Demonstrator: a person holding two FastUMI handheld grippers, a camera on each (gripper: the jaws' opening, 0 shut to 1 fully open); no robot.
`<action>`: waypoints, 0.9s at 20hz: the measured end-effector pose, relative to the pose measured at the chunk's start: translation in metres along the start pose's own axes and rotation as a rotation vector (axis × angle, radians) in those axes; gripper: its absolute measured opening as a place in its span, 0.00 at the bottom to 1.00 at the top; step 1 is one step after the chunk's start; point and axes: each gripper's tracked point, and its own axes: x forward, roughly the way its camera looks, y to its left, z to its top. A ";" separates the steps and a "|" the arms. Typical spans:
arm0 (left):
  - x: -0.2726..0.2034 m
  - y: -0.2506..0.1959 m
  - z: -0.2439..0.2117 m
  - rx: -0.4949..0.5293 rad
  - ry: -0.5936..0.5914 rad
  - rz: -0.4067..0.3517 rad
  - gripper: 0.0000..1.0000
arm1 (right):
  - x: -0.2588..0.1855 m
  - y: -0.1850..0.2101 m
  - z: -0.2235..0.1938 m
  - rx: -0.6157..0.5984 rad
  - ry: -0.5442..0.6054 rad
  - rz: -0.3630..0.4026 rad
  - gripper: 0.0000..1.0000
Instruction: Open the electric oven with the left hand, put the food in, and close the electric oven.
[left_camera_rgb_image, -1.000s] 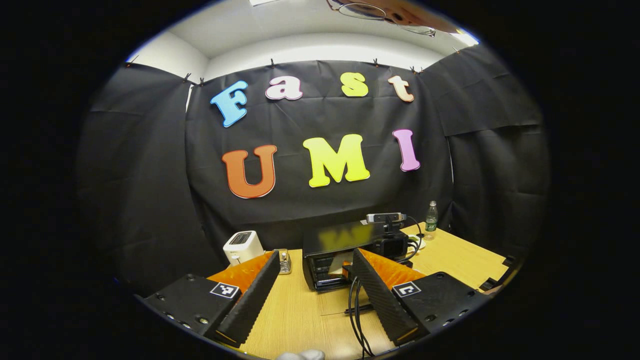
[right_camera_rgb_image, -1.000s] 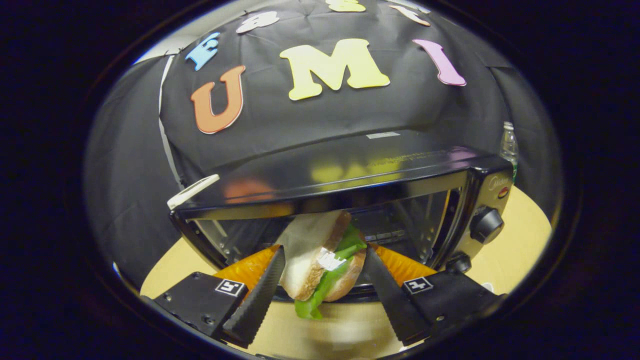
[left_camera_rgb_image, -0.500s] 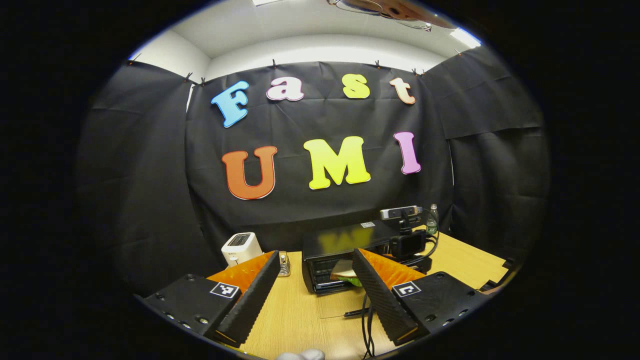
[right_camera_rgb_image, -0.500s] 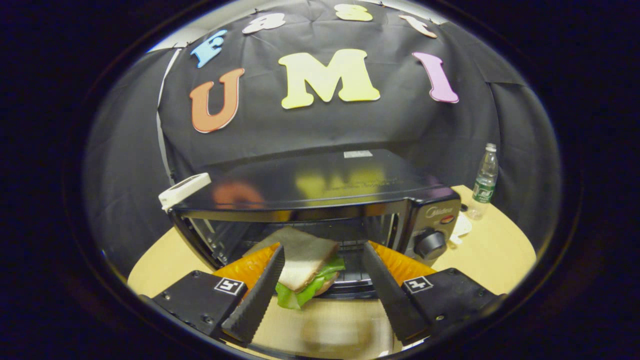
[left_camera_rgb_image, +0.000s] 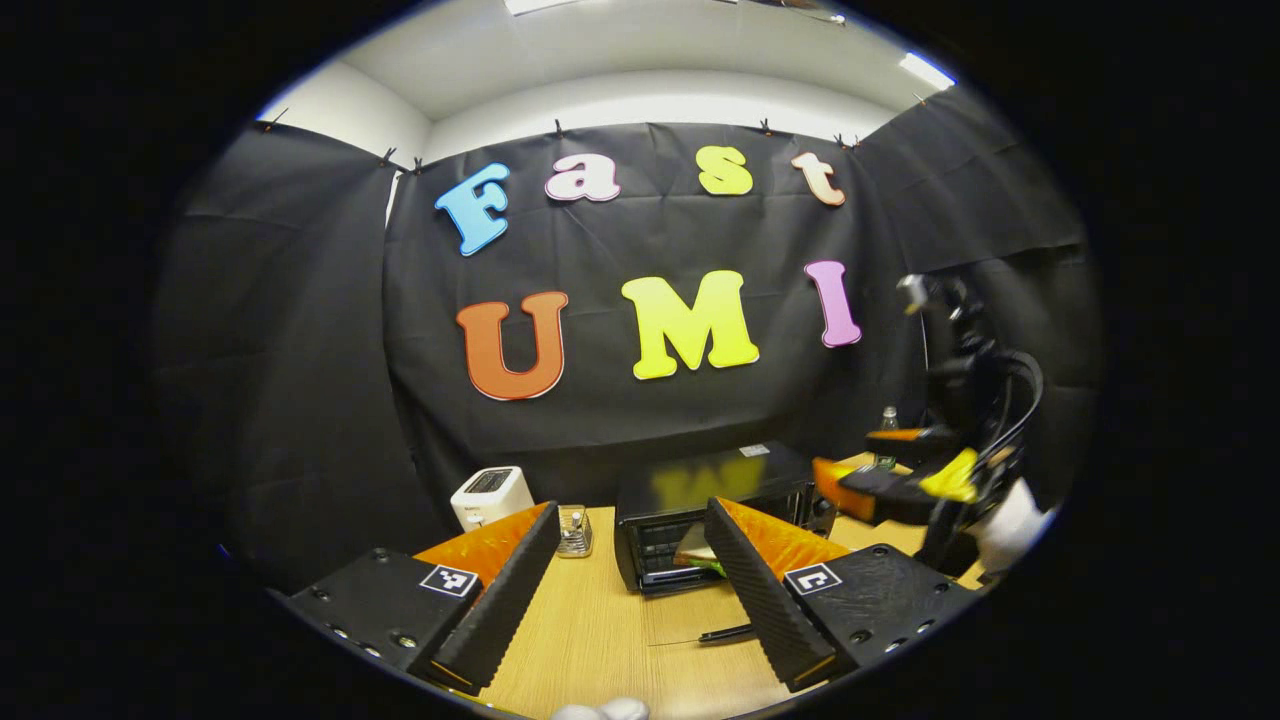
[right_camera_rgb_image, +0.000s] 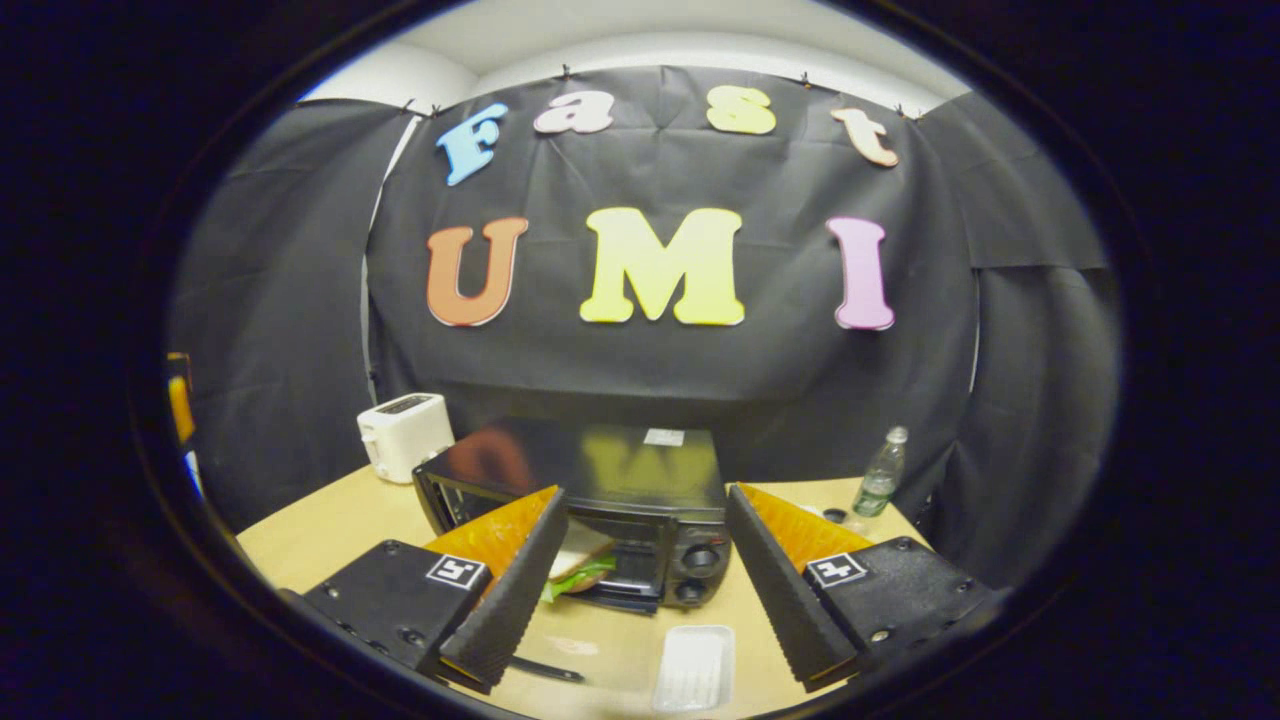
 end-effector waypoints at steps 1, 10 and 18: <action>0.004 -0.003 -0.008 -0.001 0.010 0.005 0.95 | -0.013 -0.012 0.009 -0.010 -0.012 -0.009 0.99; 0.029 -0.079 -0.126 -0.048 0.199 0.026 0.96 | -0.100 -0.131 0.054 -0.010 -0.047 -0.089 0.98; 0.049 -0.145 -0.239 -0.092 0.374 0.004 0.96 | -0.126 -0.186 0.046 -0.051 0.000 -0.094 0.99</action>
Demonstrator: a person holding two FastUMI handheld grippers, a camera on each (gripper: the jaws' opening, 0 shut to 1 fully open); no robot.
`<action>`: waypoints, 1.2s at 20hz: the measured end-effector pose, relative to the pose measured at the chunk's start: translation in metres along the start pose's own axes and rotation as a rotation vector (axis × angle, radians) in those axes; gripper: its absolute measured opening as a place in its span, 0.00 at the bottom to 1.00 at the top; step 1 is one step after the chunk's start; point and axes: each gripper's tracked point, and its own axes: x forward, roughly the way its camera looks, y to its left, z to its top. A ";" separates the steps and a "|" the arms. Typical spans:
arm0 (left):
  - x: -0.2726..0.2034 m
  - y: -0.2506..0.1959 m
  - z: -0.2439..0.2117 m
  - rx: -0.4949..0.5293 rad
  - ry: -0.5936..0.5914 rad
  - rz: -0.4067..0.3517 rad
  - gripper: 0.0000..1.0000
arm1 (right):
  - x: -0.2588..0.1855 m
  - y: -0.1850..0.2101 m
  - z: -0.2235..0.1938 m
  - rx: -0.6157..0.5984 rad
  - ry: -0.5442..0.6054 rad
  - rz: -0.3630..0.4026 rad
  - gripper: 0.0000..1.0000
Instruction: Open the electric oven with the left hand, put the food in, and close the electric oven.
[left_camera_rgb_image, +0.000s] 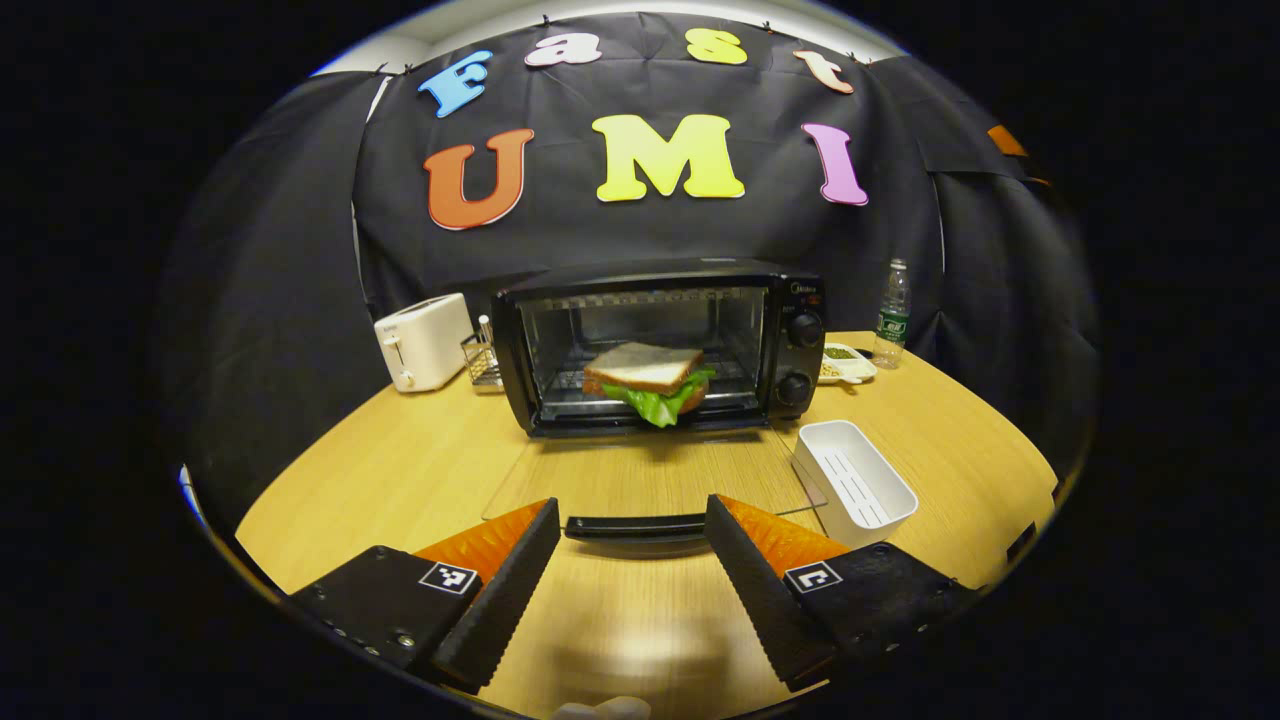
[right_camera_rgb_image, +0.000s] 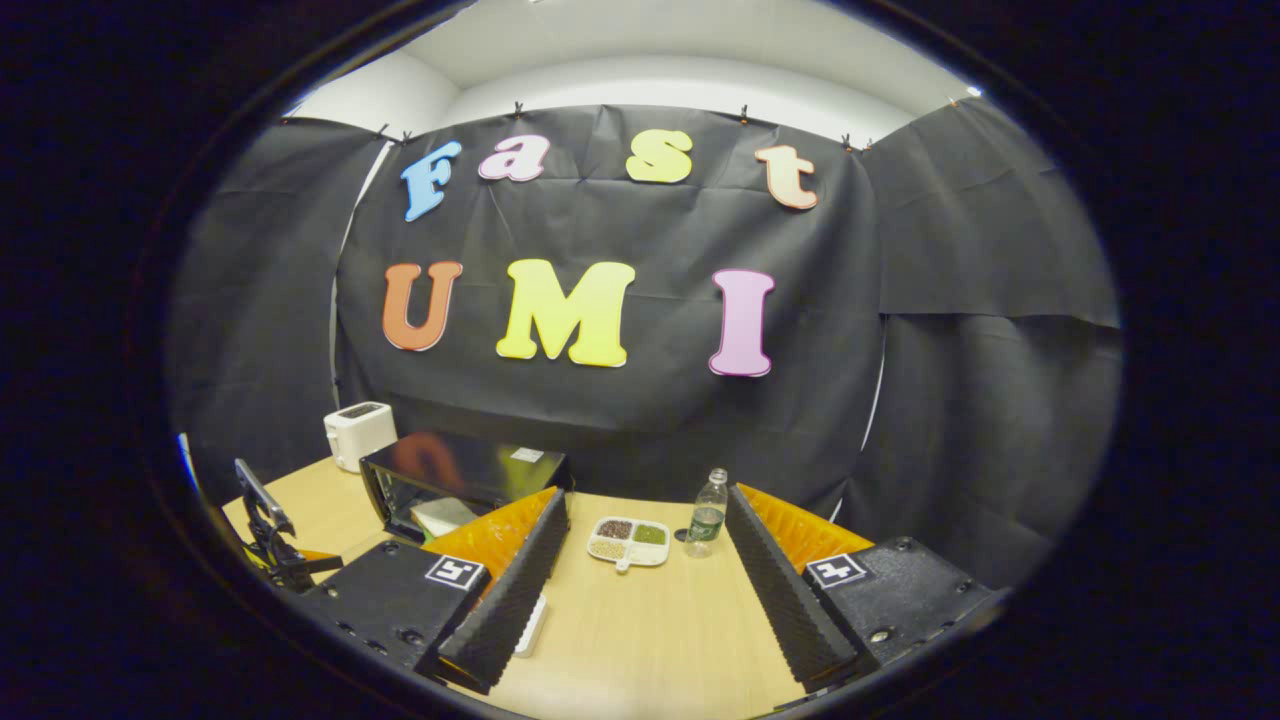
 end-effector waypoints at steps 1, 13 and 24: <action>0.004 -0.003 -0.010 0.000 0.016 0.004 0.96 | 0.000 -0.003 -0.004 -0.005 0.013 0.004 0.99; 0.042 -0.017 -0.047 -0.021 0.065 -0.015 0.94 | 0.010 -0.010 -0.035 -0.025 0.108 0.048 0.99; 0.028 -0.013 0.015 -0.010 -0.002 -0.035 0.93 | 0.015 0.003 -0.013 -0.004 0.073 0.070 0.99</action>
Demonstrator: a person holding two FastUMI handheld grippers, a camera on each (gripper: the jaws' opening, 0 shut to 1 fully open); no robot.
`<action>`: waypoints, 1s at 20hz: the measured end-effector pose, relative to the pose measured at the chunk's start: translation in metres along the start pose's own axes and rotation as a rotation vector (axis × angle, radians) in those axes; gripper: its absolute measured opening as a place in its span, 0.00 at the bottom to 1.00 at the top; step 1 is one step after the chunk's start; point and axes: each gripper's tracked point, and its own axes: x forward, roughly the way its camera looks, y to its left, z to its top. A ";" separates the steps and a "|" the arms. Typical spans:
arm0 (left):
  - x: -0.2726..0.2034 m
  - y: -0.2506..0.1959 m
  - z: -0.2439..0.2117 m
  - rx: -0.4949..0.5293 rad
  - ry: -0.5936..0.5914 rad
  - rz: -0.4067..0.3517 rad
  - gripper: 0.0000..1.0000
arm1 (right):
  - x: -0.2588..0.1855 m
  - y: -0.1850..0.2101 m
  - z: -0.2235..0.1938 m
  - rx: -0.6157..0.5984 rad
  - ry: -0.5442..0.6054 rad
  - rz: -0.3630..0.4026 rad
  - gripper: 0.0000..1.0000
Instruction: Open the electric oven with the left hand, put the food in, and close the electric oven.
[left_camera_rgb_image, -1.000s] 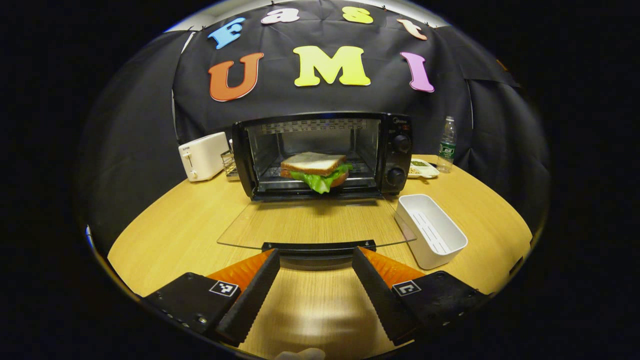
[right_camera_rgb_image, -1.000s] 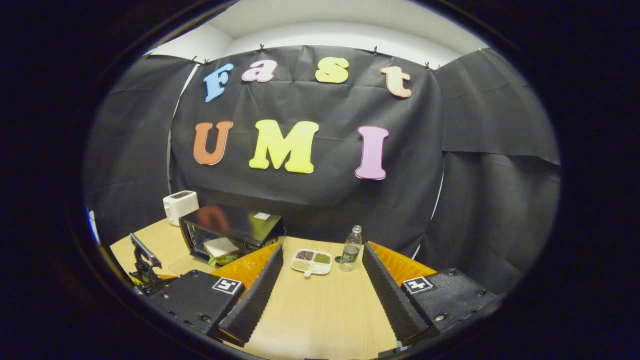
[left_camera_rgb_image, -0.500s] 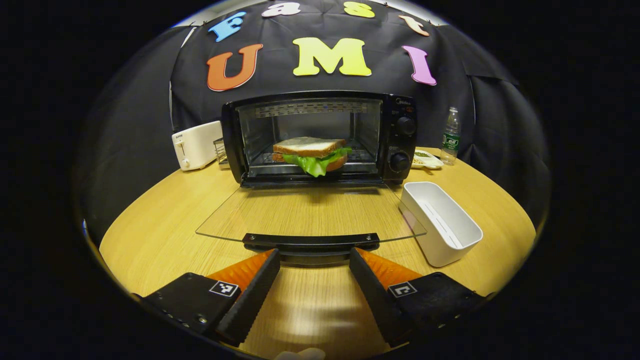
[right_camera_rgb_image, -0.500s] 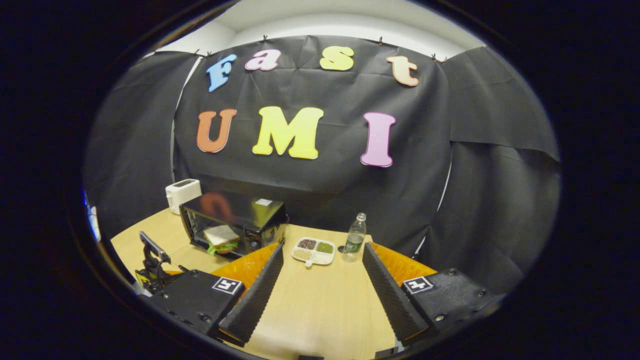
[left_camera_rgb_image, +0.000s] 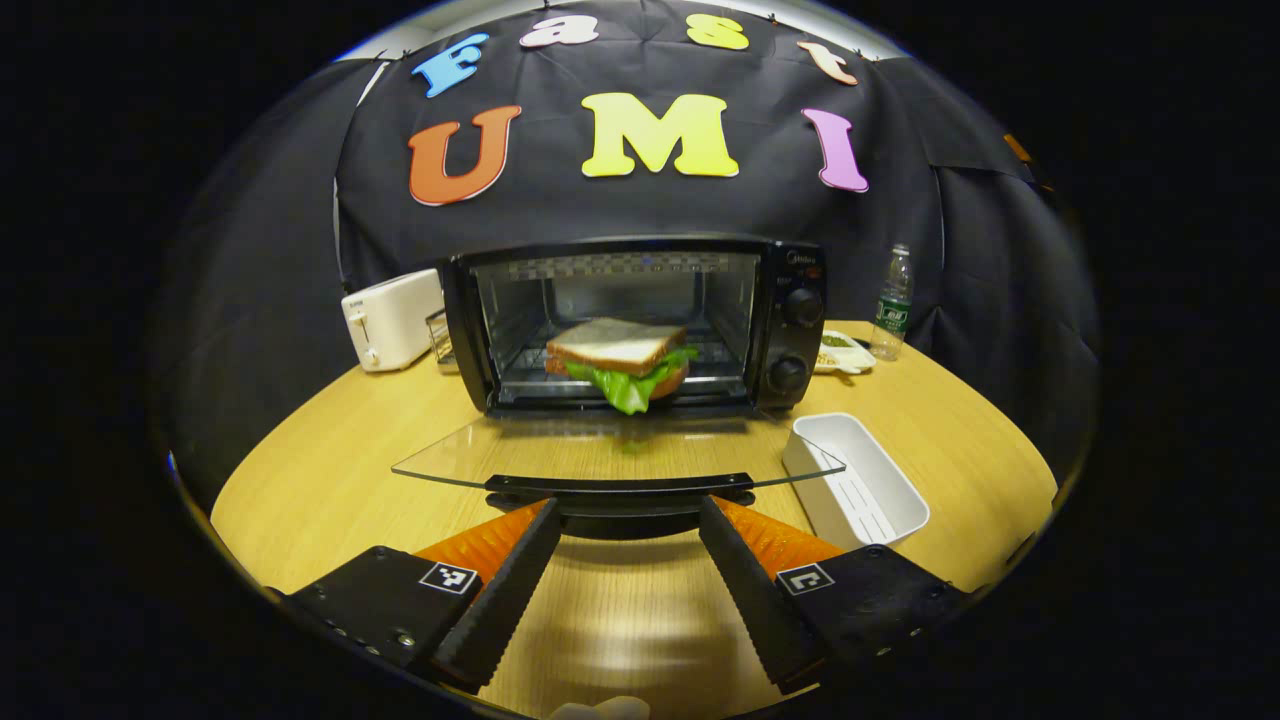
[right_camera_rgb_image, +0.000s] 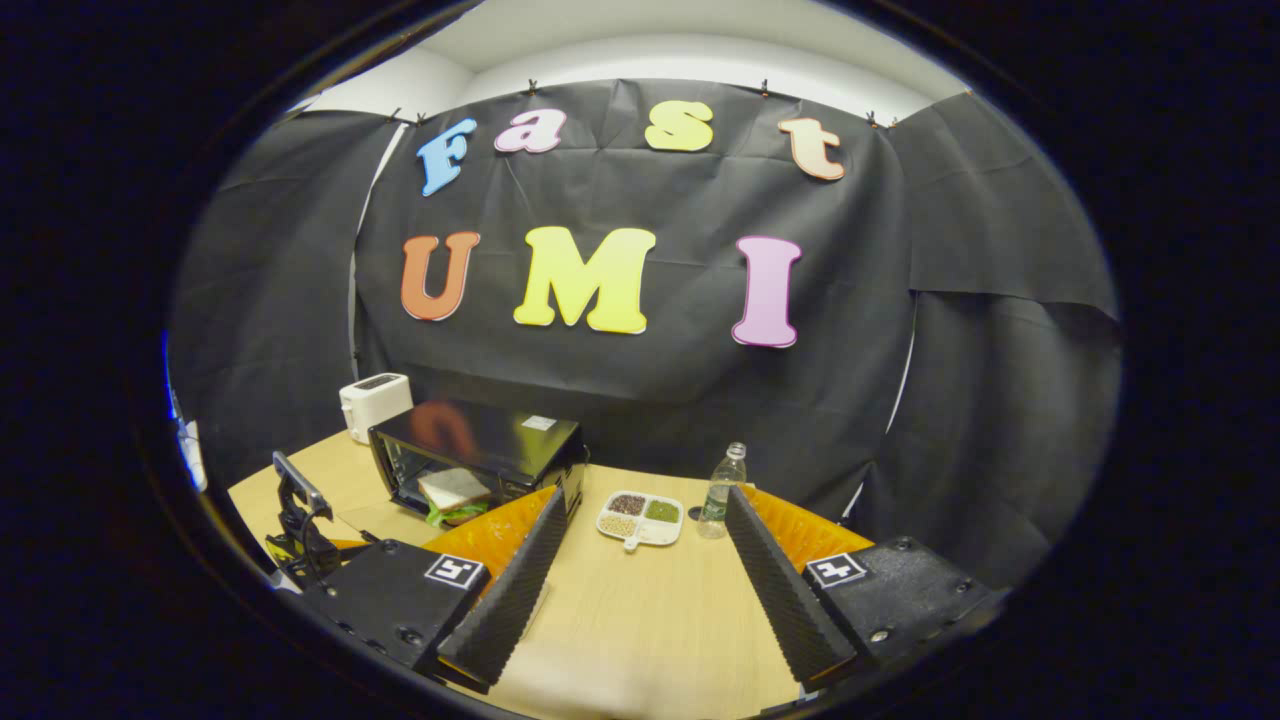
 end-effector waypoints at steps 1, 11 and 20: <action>0.000 0.000 0.011 0.003 -0.016 0.001 0.93 | 0.000 0.000 0.001 0.003 -0.003 -0.001 0.99; 0.014 0.005 0.089 0.069 -0.119 0.024 0.96 | -0.002 -0.018 0.020 0.023 -0.035 -0.033 0.99; 0.053 0.006 0.148 0.105 -0.182 0.024 0.96 | 0.003 -0.020 0.028 0.031 -0.035 -0.046 0.99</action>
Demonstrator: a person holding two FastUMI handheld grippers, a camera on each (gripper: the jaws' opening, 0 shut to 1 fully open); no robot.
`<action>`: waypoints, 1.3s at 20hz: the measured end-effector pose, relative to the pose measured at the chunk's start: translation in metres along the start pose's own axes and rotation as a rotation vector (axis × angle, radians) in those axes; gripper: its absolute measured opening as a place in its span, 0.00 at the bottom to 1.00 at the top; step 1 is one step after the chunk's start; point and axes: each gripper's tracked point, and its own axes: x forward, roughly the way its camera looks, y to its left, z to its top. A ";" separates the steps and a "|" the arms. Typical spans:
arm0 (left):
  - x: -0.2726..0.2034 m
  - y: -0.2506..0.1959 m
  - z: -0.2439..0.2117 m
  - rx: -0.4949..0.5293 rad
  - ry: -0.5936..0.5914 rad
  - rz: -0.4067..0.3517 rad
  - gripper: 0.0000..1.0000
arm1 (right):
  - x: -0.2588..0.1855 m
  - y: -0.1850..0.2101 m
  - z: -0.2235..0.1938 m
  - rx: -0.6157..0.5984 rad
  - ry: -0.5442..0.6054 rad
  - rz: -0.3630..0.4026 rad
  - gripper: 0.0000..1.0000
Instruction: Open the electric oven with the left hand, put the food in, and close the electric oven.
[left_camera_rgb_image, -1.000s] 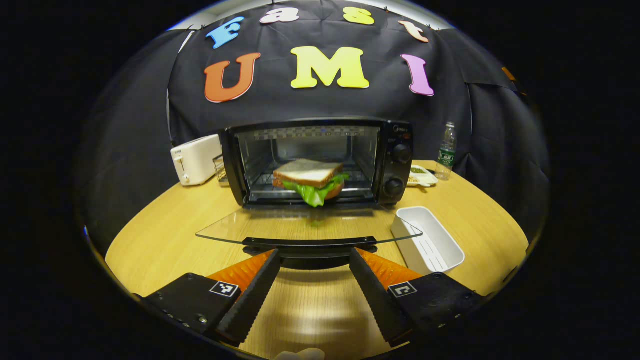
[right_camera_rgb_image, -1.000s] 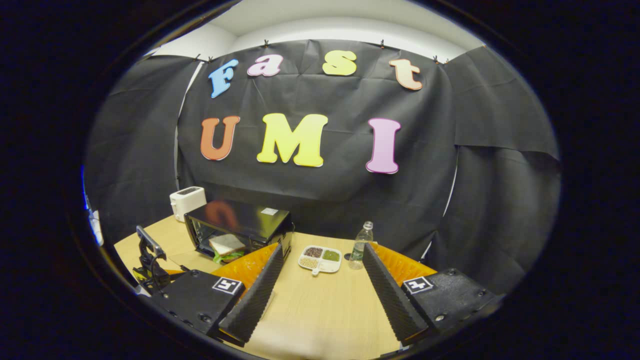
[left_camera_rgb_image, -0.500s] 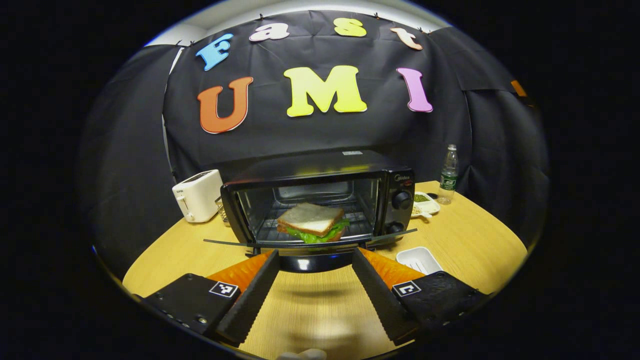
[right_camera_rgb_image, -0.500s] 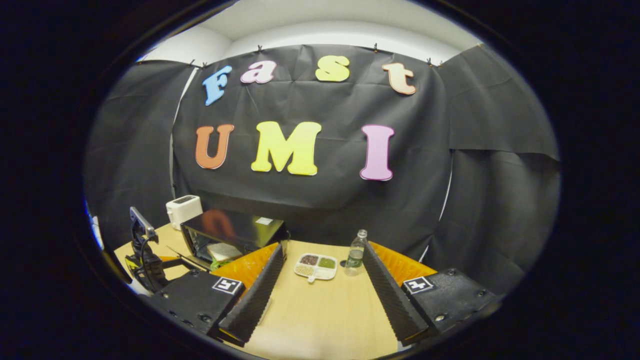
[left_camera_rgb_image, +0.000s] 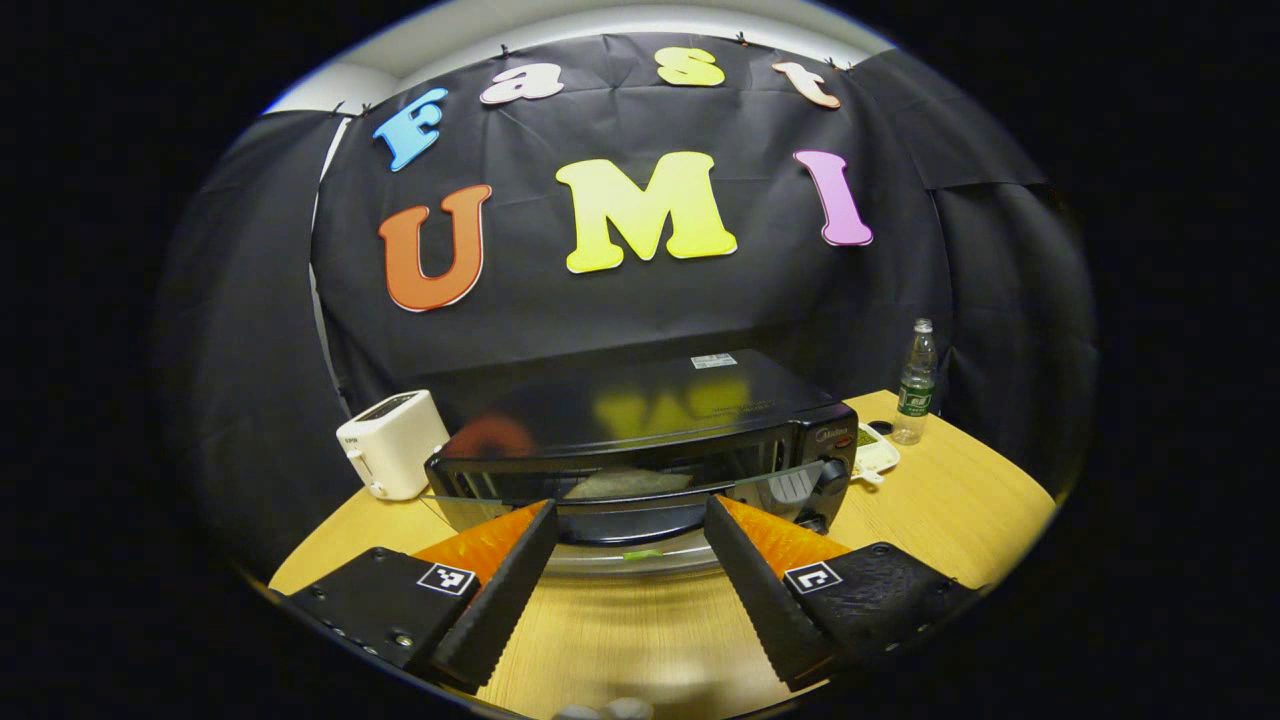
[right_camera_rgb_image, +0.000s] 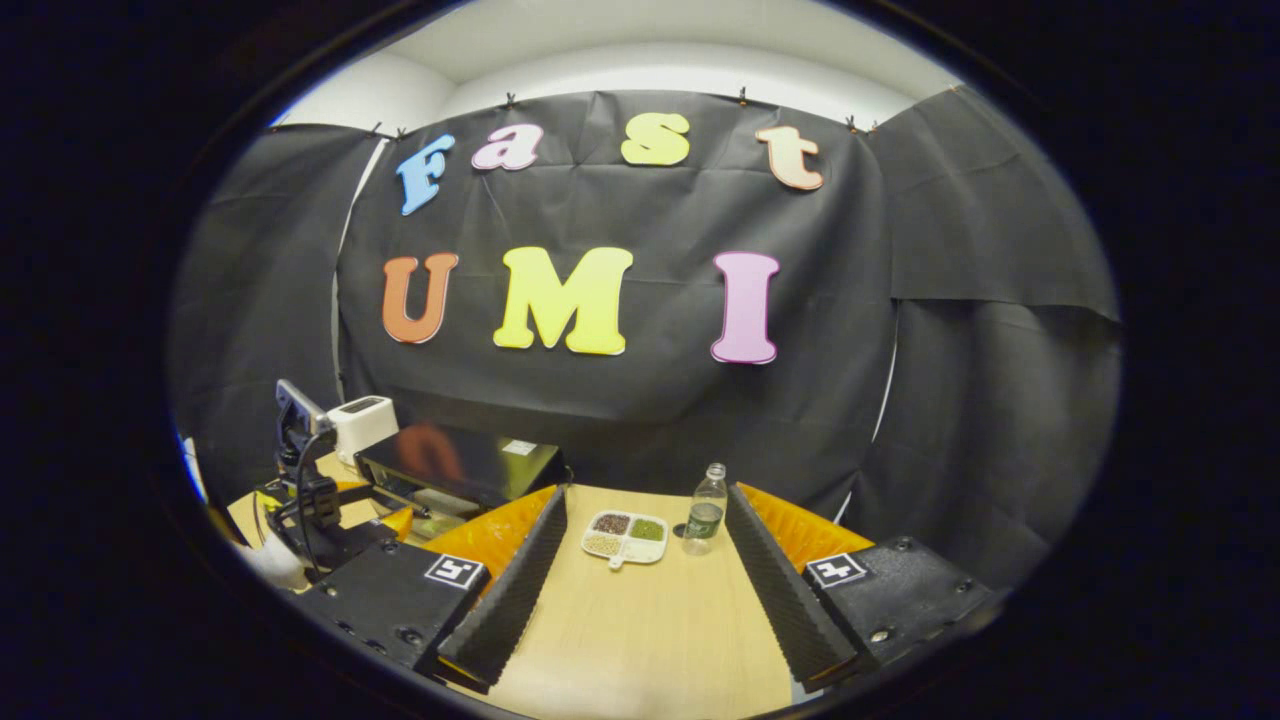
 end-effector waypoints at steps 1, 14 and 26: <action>0.006 -0.002 0.003 -0.007 -0.007 -0.003 0.96 | 0.000 -0.002 0.001 0.004 -0.002 -0.001 0.99; -0.033 0.018 0.072 -0.005 -0.076 0.023 0.95 | -0.005 0.015 0.037 0.053 -0.069 0.018 0.99; -0.183 0.060 0.216 -0.069 -0.251 0.073 0.95 | -0.023 0.046 0.085 0.061 -0.127 -0.011 0.99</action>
